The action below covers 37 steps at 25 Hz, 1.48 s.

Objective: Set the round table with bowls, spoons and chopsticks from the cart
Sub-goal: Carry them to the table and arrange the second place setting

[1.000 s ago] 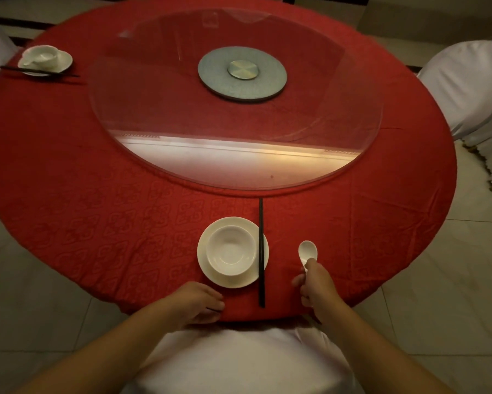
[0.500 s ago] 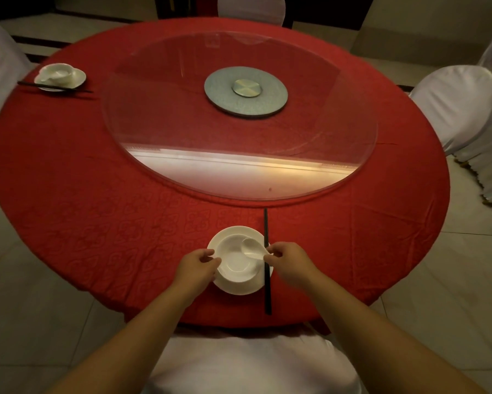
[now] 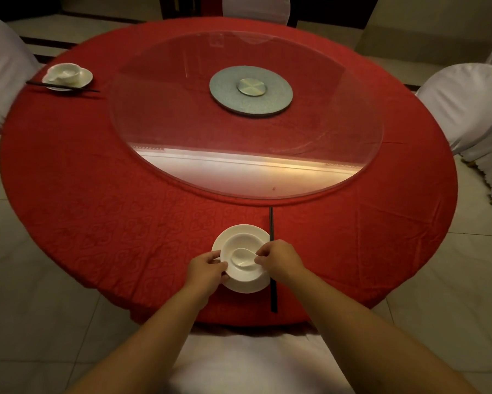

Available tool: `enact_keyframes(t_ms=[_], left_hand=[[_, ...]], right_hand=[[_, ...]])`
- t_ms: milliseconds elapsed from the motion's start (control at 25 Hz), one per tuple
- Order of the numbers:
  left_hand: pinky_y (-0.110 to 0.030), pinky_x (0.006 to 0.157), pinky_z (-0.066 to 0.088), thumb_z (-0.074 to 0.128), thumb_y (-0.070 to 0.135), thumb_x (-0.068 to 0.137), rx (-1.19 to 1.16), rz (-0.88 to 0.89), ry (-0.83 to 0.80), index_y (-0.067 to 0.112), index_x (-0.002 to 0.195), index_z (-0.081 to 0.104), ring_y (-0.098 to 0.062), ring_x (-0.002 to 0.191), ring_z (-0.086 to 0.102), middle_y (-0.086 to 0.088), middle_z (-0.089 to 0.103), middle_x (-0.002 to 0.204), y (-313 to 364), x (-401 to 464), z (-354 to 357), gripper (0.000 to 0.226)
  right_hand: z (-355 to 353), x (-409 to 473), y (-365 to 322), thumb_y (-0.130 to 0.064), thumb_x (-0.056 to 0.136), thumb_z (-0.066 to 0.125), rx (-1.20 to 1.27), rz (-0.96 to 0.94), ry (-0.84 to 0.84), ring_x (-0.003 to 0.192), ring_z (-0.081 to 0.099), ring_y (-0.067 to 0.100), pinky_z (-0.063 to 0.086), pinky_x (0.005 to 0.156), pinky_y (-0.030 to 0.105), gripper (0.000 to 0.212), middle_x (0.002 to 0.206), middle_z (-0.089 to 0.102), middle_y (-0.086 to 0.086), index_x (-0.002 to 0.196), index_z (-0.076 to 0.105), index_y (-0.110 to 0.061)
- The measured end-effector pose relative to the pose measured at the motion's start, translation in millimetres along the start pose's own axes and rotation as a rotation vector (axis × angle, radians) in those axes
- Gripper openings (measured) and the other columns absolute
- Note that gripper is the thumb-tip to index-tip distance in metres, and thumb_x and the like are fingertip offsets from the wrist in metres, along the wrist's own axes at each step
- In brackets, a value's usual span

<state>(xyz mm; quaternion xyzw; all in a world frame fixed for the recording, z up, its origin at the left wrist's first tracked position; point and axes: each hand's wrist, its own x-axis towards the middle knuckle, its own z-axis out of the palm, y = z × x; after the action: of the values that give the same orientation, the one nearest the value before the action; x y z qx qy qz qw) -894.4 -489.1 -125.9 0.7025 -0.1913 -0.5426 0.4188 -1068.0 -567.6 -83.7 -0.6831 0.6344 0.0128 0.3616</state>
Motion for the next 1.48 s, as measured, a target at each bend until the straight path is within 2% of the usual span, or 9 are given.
enact_keyframes(t_ms=[240,400,520,680,800,960,1080,1280,1480], left_hand=[[-0.032,0.07,0.063,0.066,-0.002,0.089,-0.023,-0.023,0.008,0.01,0.126,0.068,-0.02,0.088,0.076,-0.007,0.078,0.099,-3,3,3,0.04],[-0.033,0.072,0.063,0.068,-0.001,0.089,-0.049,-0.03,0.013,0.009,0.127,0.067,-0.021,0.09,0.075,-0.007,0.077,0.101,-5,5,4,0.04],[-0.03,0.068,0.063,0.069,-0.001,0.088,-0.07,-0.038,0.02,0.01,0.127,0.067,-0.021,0.09,0.075,-0.006,0.076,0.101,-5,5,5,0.04],[-0.027,0.065,0.061,0.068,-0.003,0.088,-0.093,-0.039,0.021,0.008,0.127,0.066,-0.023,0.093,0.074,-0.01,0.074,0.105,-5,6,5,0.04],[-0.026,0.065,0.061,0.068,-0.003,0.088,-0.1,-0.035,0.016,0.007,0.127,0.066,-0.024,0.094,0.074,-0.011,0.074,0.107,-6,6,6,0.04],[-0.028,0.068,0.062,0.069,-0.003,0.088,-0.12,-0.04,0.012,0.007,0.127,0.066,-0.024,0.095,0.073,-0.011,0.074,0.107,-6,5,6,0.04],[-0.029,0.07,0.063,0.07,0.001,0.089,-0.127,-0.032,0.008,0.006,0.129,0.066,-0.024,0.096,0.073,-0.011,0.073,0.11,-7,5,5,0.04],[-0.028,0.068,0.063,0.068,0.001,0.09,-0.145,-0.027,0.015,0.005,0.131,0.064,-0.023,0.097,0.072,-0.012,0.072,0.111,-7,4,3,0.041],[-0.031,0.073,0.064,0.068,0.0,0.089,-0.139,-0.035,0.02,0.007,0.131,0.065,-0.025,0.101,0.071,-0.012,0.071,0.115,-7,2,4,0.043]], right_hand=[[-2,6,-2,-0.027,0.085,0.077,-0.043,-0.036,0.06,0.099,0.062,0.021,0.05,0.075,0.034,0.01,0.112,0.059,0.001,0.094,0.075,-0.025],[1,5,3,-0.03,0.084,0.078,-0.066,-0.047,0.08,0.102,0.06,0.022,0.052,0.082,0.037,0.022,0.113,0.055,0.001,0.104,0.07,-0.024],[0,4,7,-0.034,0.084,0.077,-0.005,-0.04,0.11,0.097,0.059,0.019,0.052,0.078,0.035,0.024,0.108,0.055,-0.002,0.105,0.07,-0.025],[-4,-5,22,-0.032,0.09,0.069,0.152,-0.1,0.307,0.089,0.058,0.013,0.044,0.071,0.027,0.012,0.095,0.058,-0.007,0.099,0.071,-0.024],[-5,-18,43,-0.022,0.091,0.065,0.323,-0.004,0.442,0.086,0.063,0.011,0.046,0.069,0.026,0.007,0.091,0.066,-0.009,0.092,0.071,-0.026],[11,-38,62,-0.031,0.086,0.074,0.409,0.122,0.328,0.084,0.066,0.009,0.051,0.064,0.023,0.007,0.085,0.068,-0.016,0.089,0.068,-0.034],[26,-42,63,-0.037,0.083,0.078,0.379,0.122,0.253,0.083,0.065,0.006,0.057,0.07,0.028,0.019,0.091,0.069,-0.014,0.1,0.071,-0.032],[33,-39,52,-0.03,0.082,0.08,0.309,0.11,0.257,0.074,0.062,0.001,0.043,0.056,0.014,0.028,0.083,0.066,-0.015,0.109,0.073,-0.027],[36,-38,50,-0.026,0.085,0.077,0.271,0.124,0.259,0.074,0.06,-0.002,0.043,0.056,0.013,0.03,0.082,0.063,-0.019,0.115,0.073,-0.025]])
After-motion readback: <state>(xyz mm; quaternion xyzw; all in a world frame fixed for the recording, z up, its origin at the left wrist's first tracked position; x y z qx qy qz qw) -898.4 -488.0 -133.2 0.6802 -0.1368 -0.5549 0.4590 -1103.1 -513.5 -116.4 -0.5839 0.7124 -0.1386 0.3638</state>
